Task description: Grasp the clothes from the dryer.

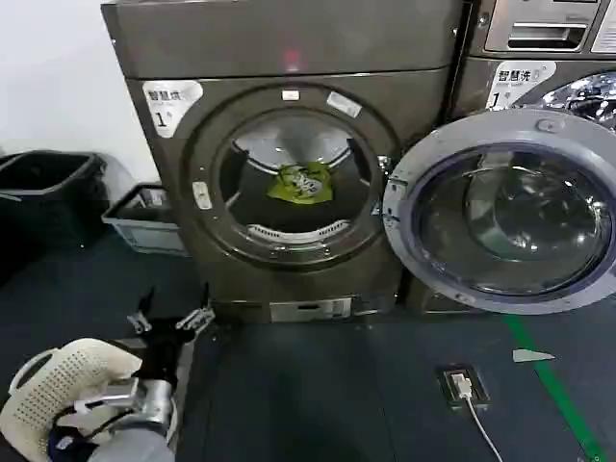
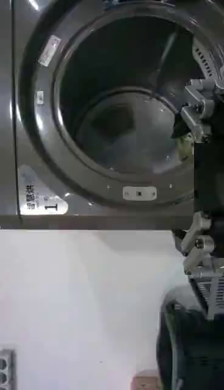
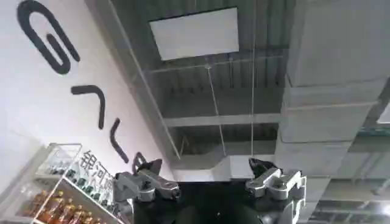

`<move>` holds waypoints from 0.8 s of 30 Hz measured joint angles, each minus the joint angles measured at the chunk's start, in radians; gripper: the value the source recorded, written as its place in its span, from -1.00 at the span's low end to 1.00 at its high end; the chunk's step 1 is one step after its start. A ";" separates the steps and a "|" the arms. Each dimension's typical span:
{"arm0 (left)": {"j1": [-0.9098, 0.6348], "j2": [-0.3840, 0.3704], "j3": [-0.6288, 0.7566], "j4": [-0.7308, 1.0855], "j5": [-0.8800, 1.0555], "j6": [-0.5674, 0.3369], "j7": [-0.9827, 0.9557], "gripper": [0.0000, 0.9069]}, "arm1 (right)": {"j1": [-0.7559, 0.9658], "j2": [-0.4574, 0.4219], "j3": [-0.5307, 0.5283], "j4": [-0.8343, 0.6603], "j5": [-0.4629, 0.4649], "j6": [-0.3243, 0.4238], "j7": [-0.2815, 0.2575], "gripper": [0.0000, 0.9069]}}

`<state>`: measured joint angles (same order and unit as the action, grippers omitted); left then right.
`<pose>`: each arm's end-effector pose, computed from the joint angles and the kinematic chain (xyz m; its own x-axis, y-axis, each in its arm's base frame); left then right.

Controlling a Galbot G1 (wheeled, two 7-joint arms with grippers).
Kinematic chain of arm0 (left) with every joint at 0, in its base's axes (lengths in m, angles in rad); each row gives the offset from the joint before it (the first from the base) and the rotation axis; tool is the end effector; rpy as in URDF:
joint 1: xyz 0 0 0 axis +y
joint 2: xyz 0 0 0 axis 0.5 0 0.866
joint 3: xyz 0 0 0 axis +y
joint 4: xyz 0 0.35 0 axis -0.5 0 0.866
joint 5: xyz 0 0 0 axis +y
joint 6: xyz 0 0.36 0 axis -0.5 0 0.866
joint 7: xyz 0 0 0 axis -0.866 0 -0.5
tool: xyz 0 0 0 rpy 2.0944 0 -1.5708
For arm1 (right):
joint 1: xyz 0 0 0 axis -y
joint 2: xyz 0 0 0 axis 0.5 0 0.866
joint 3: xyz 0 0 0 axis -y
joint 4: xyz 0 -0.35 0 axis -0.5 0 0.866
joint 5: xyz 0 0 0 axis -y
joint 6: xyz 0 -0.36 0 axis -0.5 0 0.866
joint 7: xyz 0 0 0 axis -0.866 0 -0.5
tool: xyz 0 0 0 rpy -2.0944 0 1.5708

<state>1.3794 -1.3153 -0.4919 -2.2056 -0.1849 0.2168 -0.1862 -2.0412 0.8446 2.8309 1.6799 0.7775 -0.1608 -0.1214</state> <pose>0.2300 0.0256 -0.2215 -0.9975 -0.0157 -0.0696 -0.0186 0.9990 0.0406 -0.1783 -0.4046 0.1708 -0.2481 0.5884 -0.7696 0.9650 0.2203 -0.1426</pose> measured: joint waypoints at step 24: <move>0.005 -0.010 0.011 -0.005 0.026 -0.016 0.017 1.00 | 0.007 -0.002 0.001 -0.009 0.017 0.011 -0.009 1.00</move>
<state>1.3846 -1.3250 -0.4807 -2.2109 -0.1591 0.2007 -0.1688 -2.0339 0.8426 2.8318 1.6712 0.7942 -0.1494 -0.1299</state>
